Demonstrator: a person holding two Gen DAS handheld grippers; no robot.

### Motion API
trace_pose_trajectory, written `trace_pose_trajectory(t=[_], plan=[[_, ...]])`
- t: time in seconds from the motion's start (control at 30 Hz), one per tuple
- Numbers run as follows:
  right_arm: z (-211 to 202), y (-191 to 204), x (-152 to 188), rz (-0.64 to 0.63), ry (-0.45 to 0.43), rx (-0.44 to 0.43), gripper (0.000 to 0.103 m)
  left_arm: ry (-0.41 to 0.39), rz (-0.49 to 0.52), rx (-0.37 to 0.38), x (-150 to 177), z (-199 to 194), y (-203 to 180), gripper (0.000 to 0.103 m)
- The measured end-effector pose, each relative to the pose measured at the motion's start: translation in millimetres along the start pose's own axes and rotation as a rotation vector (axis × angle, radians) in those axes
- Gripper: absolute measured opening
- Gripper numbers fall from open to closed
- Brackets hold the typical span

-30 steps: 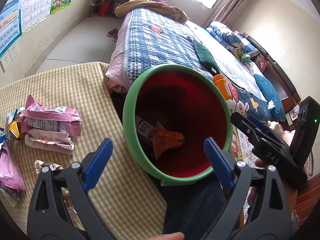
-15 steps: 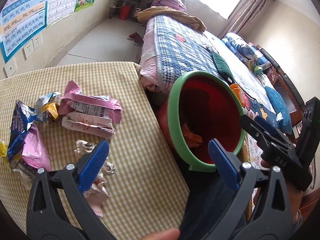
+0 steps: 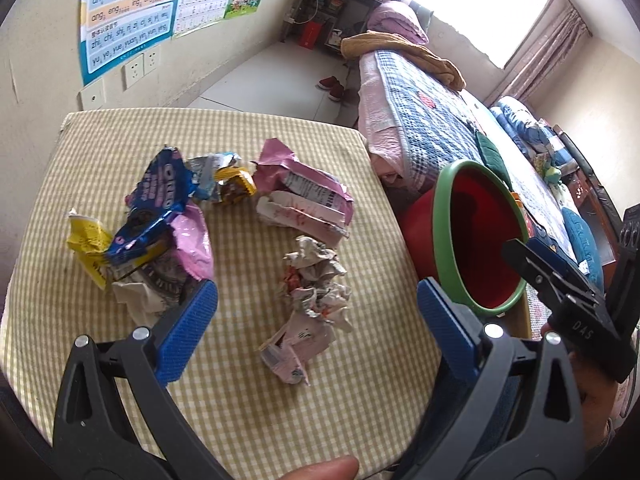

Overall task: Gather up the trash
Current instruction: 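Move both grippers back toward the remaining trash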

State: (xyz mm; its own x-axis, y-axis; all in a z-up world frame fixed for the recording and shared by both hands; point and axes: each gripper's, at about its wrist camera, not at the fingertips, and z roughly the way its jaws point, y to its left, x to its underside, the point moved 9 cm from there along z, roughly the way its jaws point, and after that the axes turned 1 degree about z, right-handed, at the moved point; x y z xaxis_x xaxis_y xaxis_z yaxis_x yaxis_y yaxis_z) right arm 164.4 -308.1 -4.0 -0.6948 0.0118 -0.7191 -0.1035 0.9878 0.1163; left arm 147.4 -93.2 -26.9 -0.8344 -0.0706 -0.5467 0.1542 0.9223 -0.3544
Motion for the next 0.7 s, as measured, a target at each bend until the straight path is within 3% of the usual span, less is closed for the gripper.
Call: trace_pose_trajectory(t=[0.37,0.7], plan=[[29.0,57.2,17.7,-0.052,0.083,-0.103,0.096,-0.032,-0.106,-0.109,3.9,-27.5,73.5,0.097],[48.2,66.0,30.9,-0.05,0.138,-0.126,0.096,-0.006,-0.105,-0.203,-0.8,-16.4,112.3,0.093]])
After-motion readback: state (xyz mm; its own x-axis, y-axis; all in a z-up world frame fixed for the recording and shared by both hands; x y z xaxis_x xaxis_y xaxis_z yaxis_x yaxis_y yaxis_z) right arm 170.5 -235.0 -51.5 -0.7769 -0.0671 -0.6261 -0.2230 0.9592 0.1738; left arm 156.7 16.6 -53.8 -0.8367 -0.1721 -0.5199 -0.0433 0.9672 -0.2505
